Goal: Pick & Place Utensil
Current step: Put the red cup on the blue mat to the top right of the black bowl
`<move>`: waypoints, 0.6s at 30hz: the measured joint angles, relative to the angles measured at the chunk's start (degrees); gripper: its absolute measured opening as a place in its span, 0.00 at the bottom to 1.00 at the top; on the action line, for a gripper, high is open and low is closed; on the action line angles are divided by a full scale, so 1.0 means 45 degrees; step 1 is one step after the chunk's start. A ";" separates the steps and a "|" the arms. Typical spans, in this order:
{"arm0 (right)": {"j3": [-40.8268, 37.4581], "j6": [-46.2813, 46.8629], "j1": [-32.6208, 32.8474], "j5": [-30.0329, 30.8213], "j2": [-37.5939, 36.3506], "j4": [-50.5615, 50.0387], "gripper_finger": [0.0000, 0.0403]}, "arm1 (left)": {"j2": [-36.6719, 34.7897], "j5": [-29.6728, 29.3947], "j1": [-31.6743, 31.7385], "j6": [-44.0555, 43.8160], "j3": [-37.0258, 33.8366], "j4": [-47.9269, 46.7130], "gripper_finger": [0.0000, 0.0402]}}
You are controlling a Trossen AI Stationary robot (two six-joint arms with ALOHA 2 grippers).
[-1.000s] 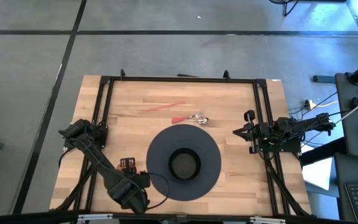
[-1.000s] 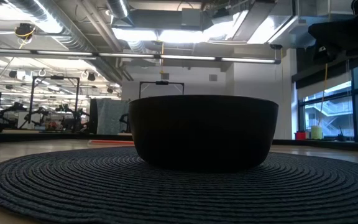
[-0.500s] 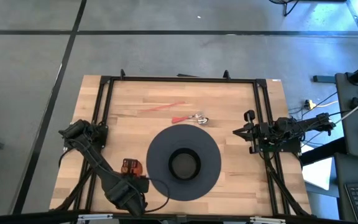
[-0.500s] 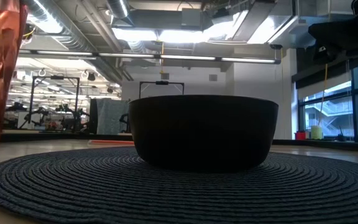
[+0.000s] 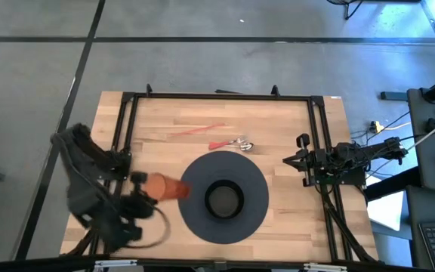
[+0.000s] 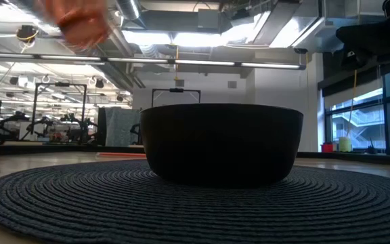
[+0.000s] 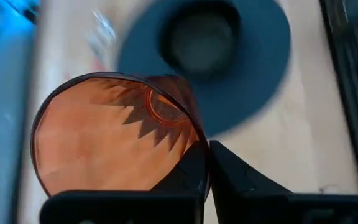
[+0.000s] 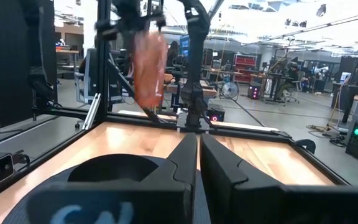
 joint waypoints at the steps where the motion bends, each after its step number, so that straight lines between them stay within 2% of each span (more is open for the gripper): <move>1: -0.0001 0.0001 0.0001 -0.0002 0.0000 0.0000 0.05 | -0.0538 -0.0774 -0.0251 -0.0213 -0.0299 0.0000 0.01; 6: -0.0004 -0.0009 -0.0001 0.0001 0.0000 -0.0130 0.05 | -0.3126 -0.3104 -0.0963 -0.2041 -0.2560 -0.0040 0.01; 11: -0.0004 -0.0057 0.0001 0.0028 0.0000 -0.0126 0.05 | -0.5156 -0.4552 -0.0605 -0.5433 -0.4804 -0.0046 0.01; 14: -0.0004 -0.0057 -0.0001 0.0030 0.0000 -0.0126 0.05 | -0.5783 -0.4711 -0.0320 -0.6395 -0.5786 -0.0027 0.01; 18: -0.0004 -0.0057 0.0002 0.0030 0.0000 -0.0126 0.05 | -0.6011 -0.4596 0.0171 -0.6749 -0.6264 -0.0012 0.01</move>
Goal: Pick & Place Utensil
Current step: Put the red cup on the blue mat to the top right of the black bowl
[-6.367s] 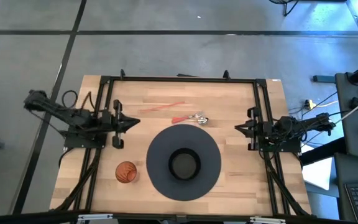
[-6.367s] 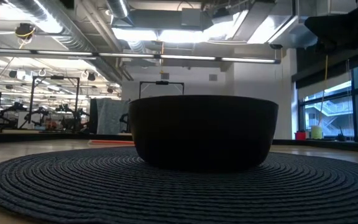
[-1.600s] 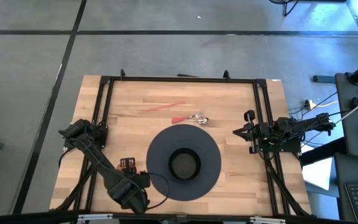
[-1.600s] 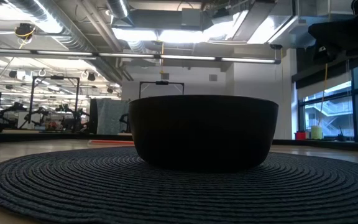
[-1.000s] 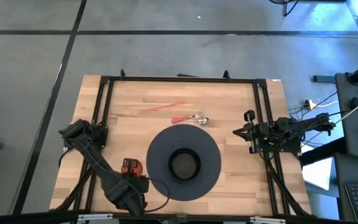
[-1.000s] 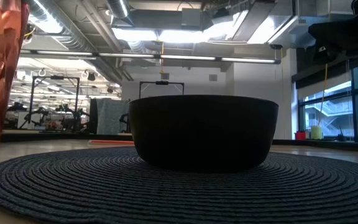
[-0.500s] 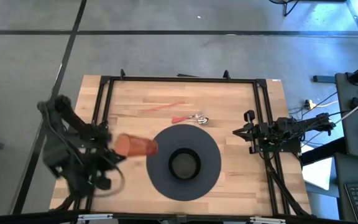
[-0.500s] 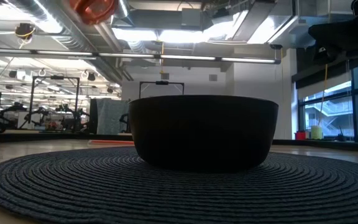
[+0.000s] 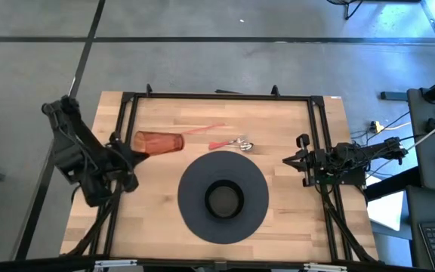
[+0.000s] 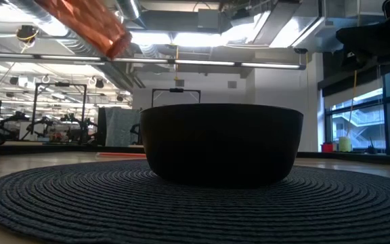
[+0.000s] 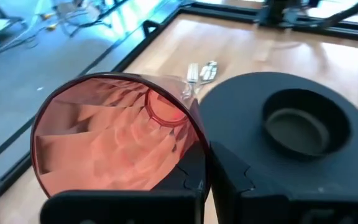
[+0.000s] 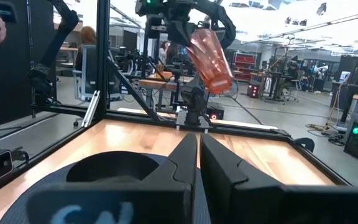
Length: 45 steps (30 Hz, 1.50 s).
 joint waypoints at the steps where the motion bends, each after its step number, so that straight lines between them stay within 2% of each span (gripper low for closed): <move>1: 0.0000 0.0000 -0.0002 0.0000 0.0000 0.0005 0.05 | 0.0031 0.0039 0.0152 0.0000 -0.0011 0.0017 0.01; 6: 0.0000 0.0000 0.0001 0.0000 0.0000 0.0005 0.05 | 0.0256 0.0612 0.1105 0.0211 -0.0013 0.0061 0.01; 9: 0.0000 0.0000 -0.0002 0.0000 0.0000 0.0010 0.05 | 0.0347 0.0698 0.1841 0.1038 -0.0013 0.0399 0.01; 11: 0.0000 0.0000 0.0002 0.0000 0.0000 -0.0006 0.05 | 0.0398 0.0699 0.2485 0.2201 -0.0013 0.1258 0.01; 14: 0.0000 0.0132 0.0001 -0.0019 0.0000 -0.0127 0.05 | 0.0392 0.0841 0.3630 0.4970 -0.0008 0.3291 0.01; 19: 0.0000 0.0341 -0.0002 -0.0025 0.0000 -0.0383 0.05 | 0.0525 0.2822 0.5905 0.9982 0.0002 0.7698 0.01; 23: 0.0000 0.0298 -0.0003 -0.0003 0.0000 -0.0386 0.05 | 0.0971 0.4816 0.7421 1.2931 0.0002 1.0546 0.01; 26: 0.0000 0.0313 0.0002 -0.0005 0.0000 -0.0443 0.05 | 0.1455 0.6065 0.8445 1.4213 0.0002 1.1840 0.01; 32: 0.0000 0.0389 0.0002 -0.0010 0.0000 -0.0762 0.05 | 0.2934 0.8203 1.0351 1.5340 0.0063 1.3387 0.01; 35: 0.0000 0.0389 0.0002 -0.0010 0.0000 -0.0745 0.05 | 0.4330 0.9079 1.1146 1.5408 0.0899 1.3217 0.01; 38: 0.0000 0.0389 0.0002 -0.0010 0.0000 -0.0738 0.05 | 0.6146 0.9764 1.1552 1.5913 0.2366 1.2434 0.01; 45: 0.0000 0.0389 0.0002 -0.0016 0.0000 -0.0733 0.05 | 1.0321 0.9750 1.1165 1.7036 0.7904 0.8178 0.01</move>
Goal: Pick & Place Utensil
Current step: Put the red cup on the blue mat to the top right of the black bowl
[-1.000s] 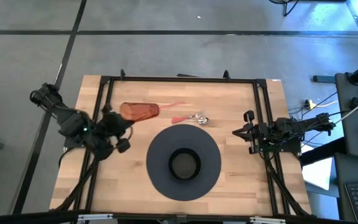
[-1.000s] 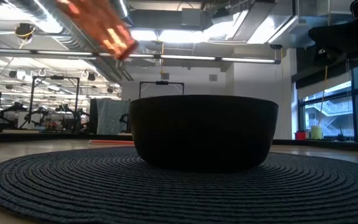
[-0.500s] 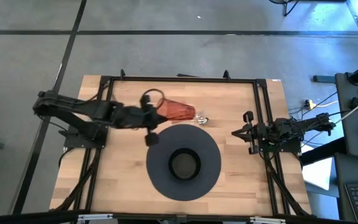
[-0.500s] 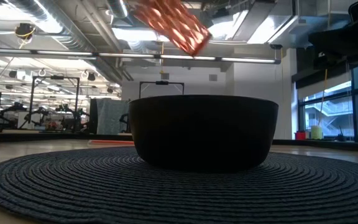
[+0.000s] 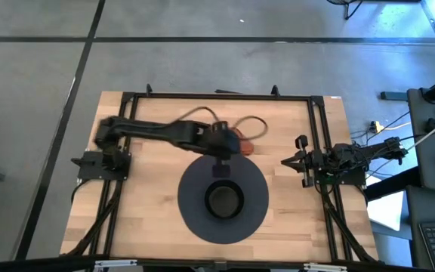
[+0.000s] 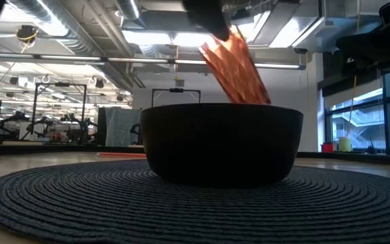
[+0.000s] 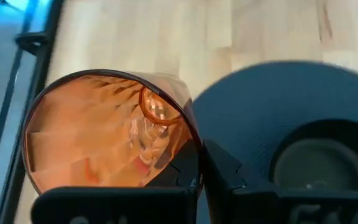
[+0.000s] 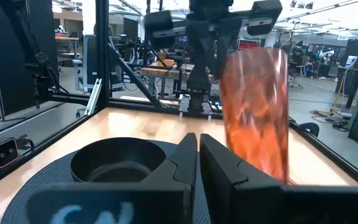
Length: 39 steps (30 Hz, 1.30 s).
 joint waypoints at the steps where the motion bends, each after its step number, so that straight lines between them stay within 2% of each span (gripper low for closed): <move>1: 0.0000 0.0000 0.0000 -0.0004 0.0000 0.0000 0.05 | 0.0583 0.0060 -0.0094 0.0094 0.0848 -0.0517 0.01; 6: 0.0000 -0.0006 0.0005 -0.0013 0.0000 -0.0004 0.05 | 0.3184 0.0996 -0.0470 0.0725 0.4996 -0.2760 0.01; 8: 0.0000 0.0040 0.0005 -0.0018 0.0000 -0.0025 0.05 | 0.4008 0.1537 -0.0578 0.1083 0.5989 -0.3358 0.01; 12: 0.0000 0.0049 0.0005 -0.0329 0.0000 -0.0092 0.05 | 0.4325 0.2300 -0.0682 0.1996 0.5422 -0.3346 0.01; 18: 0.0000 -0.0011 0.0005 -0.0329 0.0000 -0.0084 0.05 | 0.4684 0.1407 -0.0658 0.2252 0.5599 -0.3465 0.01; 24: 0.0000 -0.0039 0.0005 -0.0329 0.0000 -0.0078 0.05 | 0.4594 0.1255 -0.0673 0.2452 0.5691 -0.3438 0.01; 28: 0.0000 -0.0034 0.0005 -0.0341 0.0000 -0.0083 0.05 | 0.4608 0.1715 -0.0663 0.2583 0.5678 -0.4132 0.01; 39: 0.0000 -0.0044 0.0005 -0.0334 0.0000 -0.0083 0.05 | 0.4948 0.1123 -0.0592 0.2785 0.5659 -0.4317 0.01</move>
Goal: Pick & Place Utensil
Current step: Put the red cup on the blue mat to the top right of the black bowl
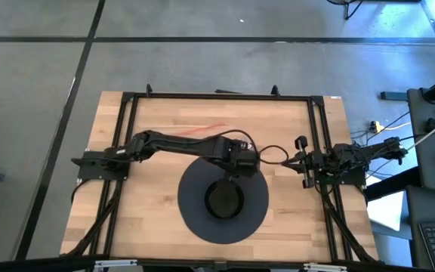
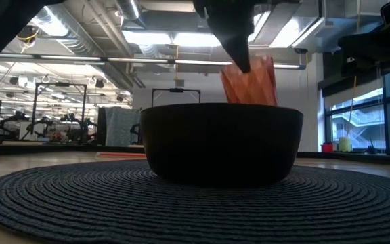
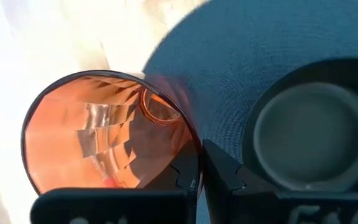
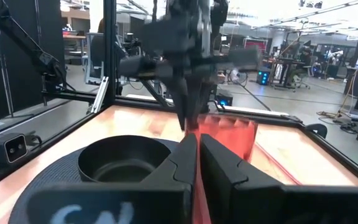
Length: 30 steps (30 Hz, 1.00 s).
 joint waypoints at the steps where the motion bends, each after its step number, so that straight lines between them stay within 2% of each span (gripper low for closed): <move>1: 0.0000 0.0000 0.0000 0.0000 0.0000 0.0000 0.05 | 0.0143 0.0015 0.0026 0.0076 0.0014 0.0028 0.01; 7: 0.0000 0.0034 0.0005 -0.0015 0.0000 -0.0051 0.05 | 0.0251 -0.0004 0.0051 0.0239 -0.0005 0.0030 0.02; 17: 0.0000 0.0039 0.0005 -0.0015 0.0000 -0.0045 0.05 | 0.0286 0.0163 0.0013 0.0760 0.0253 0.0266 0.10; 30: 0.0000 0.0055 0.0005 -0.0019 0.0000 -0.0047 0.05 | 0.0167 -0.0204 -0.0157 0.1333 0.0257 0.0622 0.26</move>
